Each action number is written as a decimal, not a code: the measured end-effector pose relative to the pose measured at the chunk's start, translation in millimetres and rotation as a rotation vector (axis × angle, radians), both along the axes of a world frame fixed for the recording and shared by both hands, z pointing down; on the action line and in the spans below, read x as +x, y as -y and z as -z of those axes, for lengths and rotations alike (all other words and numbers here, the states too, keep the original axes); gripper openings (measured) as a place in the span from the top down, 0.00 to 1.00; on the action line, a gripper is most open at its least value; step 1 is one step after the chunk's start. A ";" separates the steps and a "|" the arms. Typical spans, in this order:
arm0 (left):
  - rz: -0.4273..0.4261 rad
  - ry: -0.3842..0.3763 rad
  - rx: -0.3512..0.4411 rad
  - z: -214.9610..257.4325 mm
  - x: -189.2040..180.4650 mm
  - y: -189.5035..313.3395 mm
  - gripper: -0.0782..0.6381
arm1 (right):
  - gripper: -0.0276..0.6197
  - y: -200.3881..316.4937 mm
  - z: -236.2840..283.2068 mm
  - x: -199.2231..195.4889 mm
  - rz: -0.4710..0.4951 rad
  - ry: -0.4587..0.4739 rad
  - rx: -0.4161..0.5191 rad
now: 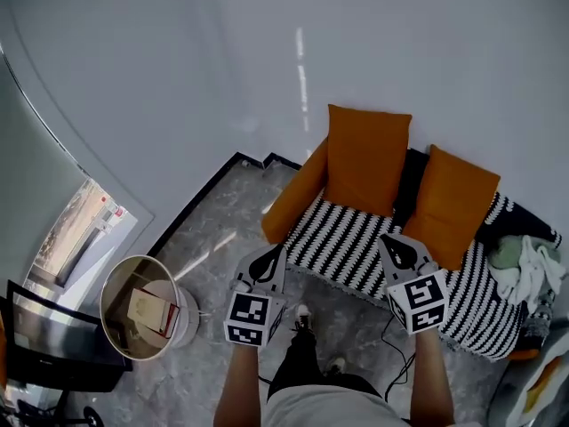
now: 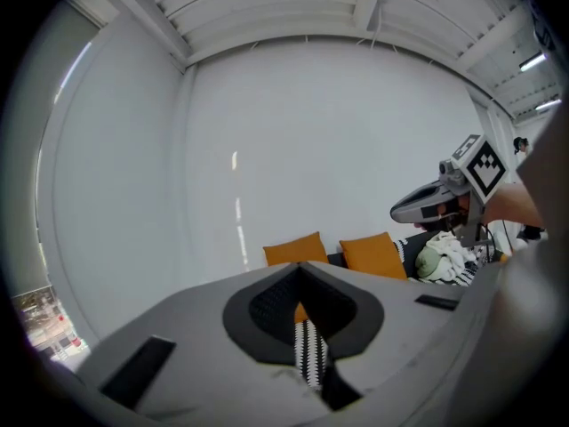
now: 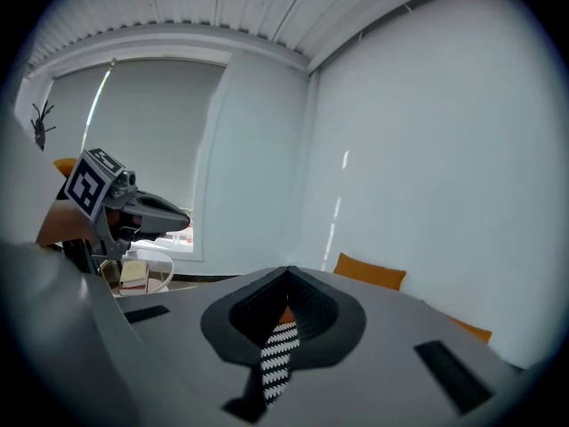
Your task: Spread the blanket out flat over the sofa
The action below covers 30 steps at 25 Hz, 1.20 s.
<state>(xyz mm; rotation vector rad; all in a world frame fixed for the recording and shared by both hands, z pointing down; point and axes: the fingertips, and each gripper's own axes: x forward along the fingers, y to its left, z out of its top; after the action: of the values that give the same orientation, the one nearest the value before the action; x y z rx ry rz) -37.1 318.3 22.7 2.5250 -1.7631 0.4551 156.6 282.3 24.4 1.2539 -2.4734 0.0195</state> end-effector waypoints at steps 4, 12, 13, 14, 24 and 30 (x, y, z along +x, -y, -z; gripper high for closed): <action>-0.003 -0.011 0.038 37.0 2.7 -27.5 0.89 | 0.95 -26.3 37.8 4.3 0.010 0.019 0.046; -0.055 -0.004 0.097 75.5 27.2 -57.5 0.89 | 0.95 -62.8 81.9 -1.8 0.036 0.029 0.110; -0.063 0.009 0.104 78.0 30.3 -58.7 0.89 | 0.95 -65.0 86.3 -2.4 0.036 0.031 0.116; -0.072 0.021 0.111 80.7 33.4 -60.0 0.89 | 0.95 -67.1 89.8 -2.2 0.035 0.034 0.121; -0.107 0.062 0.164 103.9 47.5 -69.5 0.89 | 0.96 -78.3 103.0 6.7 0.020 0.053 0.133; -0.106 0.065 0.176 107.3 47.5 -69.6 0.89 | 0.96 -78.4 100.5 5.4 0.023 0.051 0.133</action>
<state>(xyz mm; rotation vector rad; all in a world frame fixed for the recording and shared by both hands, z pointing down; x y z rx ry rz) 10.5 387.9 -84.6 2.7641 -1.7710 0.4075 162.0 360.7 -76.1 1.2932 -2.5695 -0.1218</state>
